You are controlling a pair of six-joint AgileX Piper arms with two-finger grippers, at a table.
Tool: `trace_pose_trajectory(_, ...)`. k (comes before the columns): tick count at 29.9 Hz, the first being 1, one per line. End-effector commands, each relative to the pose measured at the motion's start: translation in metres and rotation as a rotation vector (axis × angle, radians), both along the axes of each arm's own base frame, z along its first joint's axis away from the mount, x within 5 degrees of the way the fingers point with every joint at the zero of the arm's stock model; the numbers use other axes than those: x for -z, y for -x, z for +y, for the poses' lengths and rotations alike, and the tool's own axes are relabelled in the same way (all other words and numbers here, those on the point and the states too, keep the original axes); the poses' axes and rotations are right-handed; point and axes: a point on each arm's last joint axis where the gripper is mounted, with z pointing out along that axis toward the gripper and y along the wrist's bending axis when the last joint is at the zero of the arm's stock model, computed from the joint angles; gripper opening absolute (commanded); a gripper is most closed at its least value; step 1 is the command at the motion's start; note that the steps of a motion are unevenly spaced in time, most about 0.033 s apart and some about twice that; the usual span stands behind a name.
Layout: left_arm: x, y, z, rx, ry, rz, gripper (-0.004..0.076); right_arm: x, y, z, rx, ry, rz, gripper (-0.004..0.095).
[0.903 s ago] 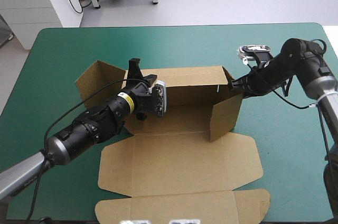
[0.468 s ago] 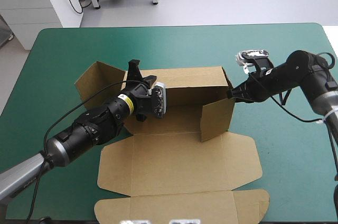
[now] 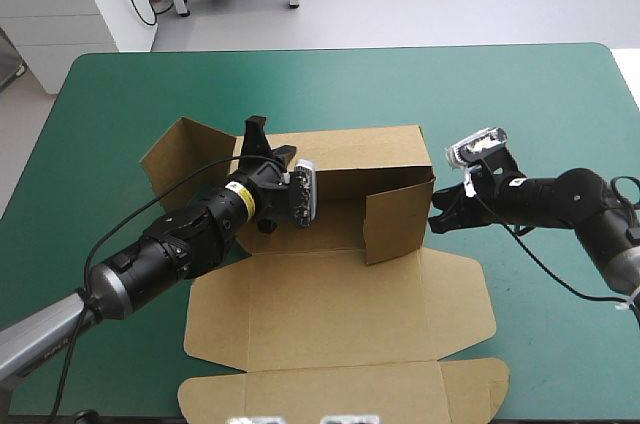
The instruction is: Fold the box
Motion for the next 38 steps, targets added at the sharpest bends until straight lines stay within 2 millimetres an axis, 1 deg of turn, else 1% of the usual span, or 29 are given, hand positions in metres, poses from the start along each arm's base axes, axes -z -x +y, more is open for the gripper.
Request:
trace_pose_trajectory(1, 0.001, 0.005, 0.004, -0.048, 0.005, 0.033, -0.0008, -0.011, 0.006, 0.000, -0.029, -0.006, -0.077, 0.0179)
trace_pose_trajectory(2, 0.002, 0.005, 0.004, -0.051, 0.002, 0.037, -0.0008, -0.011, 0.007, -0.001, -0.038, 0.002, -0.088, 0.0238)
trace_pose_trajectory(3, 0.003, 0.005, 0.004, -0.056, 0.000, 0.041, -0.0008, -0.011, 0.007, -0.001, -0.044, 0.007, -0.091, 0.0333)
trace_pose_trajectory(5, 0.003, 0.005, 0.005, -0.064, -0.001, 0.044, -0.0008, -0.012, 0.007, 0.000, -0.054, 0.013, -0.102, 0.0453)
trace_pose_trajectory(6, 0.003, 0.005, 0.005, -0.064, -0.001, 0.044, -0.0008, -0.012, 0.007, 0.000, -0.066, 0.011, -0.105, 0.0491)
trace_pose_trajectory(9, 0.003, 0.005, 0.005, -0.068, 0.011, 0.049, -0.0008, -0.012, 0.010, 0.003, -0.106, -0.002, -0.098, 0.0507)
trace_pose_trajectory(12, 0.003, 0.005, 0.005, -0.069, 0.013, 0.052, -0.0008, -0.013, 0.010, 0.005, -0.142, 0.009, -0.127, 0.0526)
trace_pose_trajectory(18, 0.004, 0.004, 0.003, -0.055, 0.020, 0.051, -0.0008, -0.003, 0.002, 0.022, -0.186, 0.034, -0.146, 0.0642)
trace_pose_trajectory(21, 0.008, 0.004, 0.001, -0.059, 0.004, 0.060, -0.0008, -0.001, -0.002, 0.027, -0.167, 0.055, -0.170, 0.0652)
trace_pose_trajectory(26, 0.008, 0.004, -0.002, -0.041, 0.013, 0.060, -0.0008, -0.002, -0.007, 0.028, -0.103, 0.072, -0.213, 0.0652)
trace_pose_trajectory(31, 0.008, 0.004, -0.002, -0.045, 0.022, 0.066, -0.0008, 0.002, -0.011, 0.033, -0.067, 0.071, -0.202, 0.0652)
trace_pose_trajectory(36, 0.009, 0.005, -0.002, -0.060, 0.051, 0.095, -0.0008, 0.009, -0.014, 0.040, -0.075, 0.068, -0.178, 0.0649)
trace_pose_trajectory(38, 0.011, 0.005, -0.001, -0.064, 0.055, 0.107, -0.0008, 0.009, -0.014, 0.041, -0.071, 0.065, -0.174, 0.0629)
